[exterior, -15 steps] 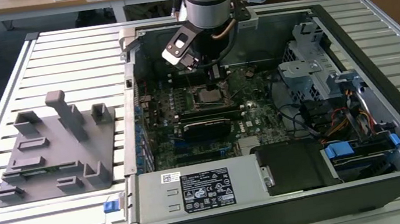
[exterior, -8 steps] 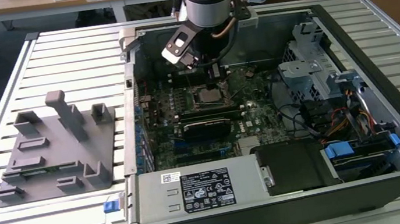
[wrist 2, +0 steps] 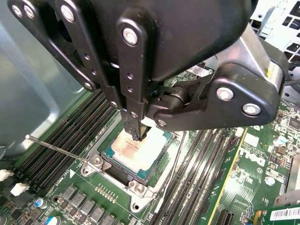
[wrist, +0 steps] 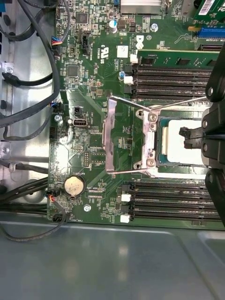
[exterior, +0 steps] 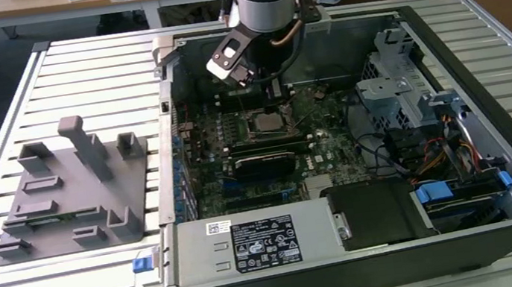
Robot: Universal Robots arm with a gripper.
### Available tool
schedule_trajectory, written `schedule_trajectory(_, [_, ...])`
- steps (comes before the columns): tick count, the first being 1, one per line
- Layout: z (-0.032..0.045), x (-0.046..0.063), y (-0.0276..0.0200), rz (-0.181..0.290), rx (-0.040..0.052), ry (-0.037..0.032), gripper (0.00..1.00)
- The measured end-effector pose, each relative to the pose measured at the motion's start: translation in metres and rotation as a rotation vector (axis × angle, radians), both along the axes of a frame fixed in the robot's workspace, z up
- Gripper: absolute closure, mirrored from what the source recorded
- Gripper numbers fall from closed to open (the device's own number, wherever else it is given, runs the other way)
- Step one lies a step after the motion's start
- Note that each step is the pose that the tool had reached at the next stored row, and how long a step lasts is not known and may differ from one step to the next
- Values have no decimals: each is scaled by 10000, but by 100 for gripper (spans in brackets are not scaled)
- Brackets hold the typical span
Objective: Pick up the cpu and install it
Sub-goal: 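Close the cpu cover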
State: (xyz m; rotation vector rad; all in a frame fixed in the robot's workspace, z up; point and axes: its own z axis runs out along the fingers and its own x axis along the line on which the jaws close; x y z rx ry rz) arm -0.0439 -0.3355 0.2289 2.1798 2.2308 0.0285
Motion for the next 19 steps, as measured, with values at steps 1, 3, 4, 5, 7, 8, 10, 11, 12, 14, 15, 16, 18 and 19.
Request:
schedule_trajectory(1, [3,0,0,0,-3,0,89])
schedule_trajectory(3, [9,0,0,0,-8,1,89])
schedule_trajectory(4, [12,0,0,0,-9,1,89])
schedule_trajectory(5, [16,0,1,0,-9,1,89])
schedule_trajectory(7, [23,0,3,-1,-11,0,89])
schedule_trajectory(8, [27,0,3,0,-14,0,89])
schedule_trajectory(10, [35,0,4,0,-18,0,89])
schedule_trajectory(11, [39,0,5,-1,-21,0,89])
schedule_trajectory(12, [44,0,6,0,-24,0,89])
schedule_trajectory(14, [53,0,7,0,-29,0,89])
schedule_trajectory(15, [57,0,8,0,-32,0,89])
schedule_trajectory(16, [62,0,8,0,-35,0,89])
schedule_trajectory(18, [72,0,9,0,-43,1,89])
schedule_trajectory(19, [77,0,11,-1,-48,0,89])
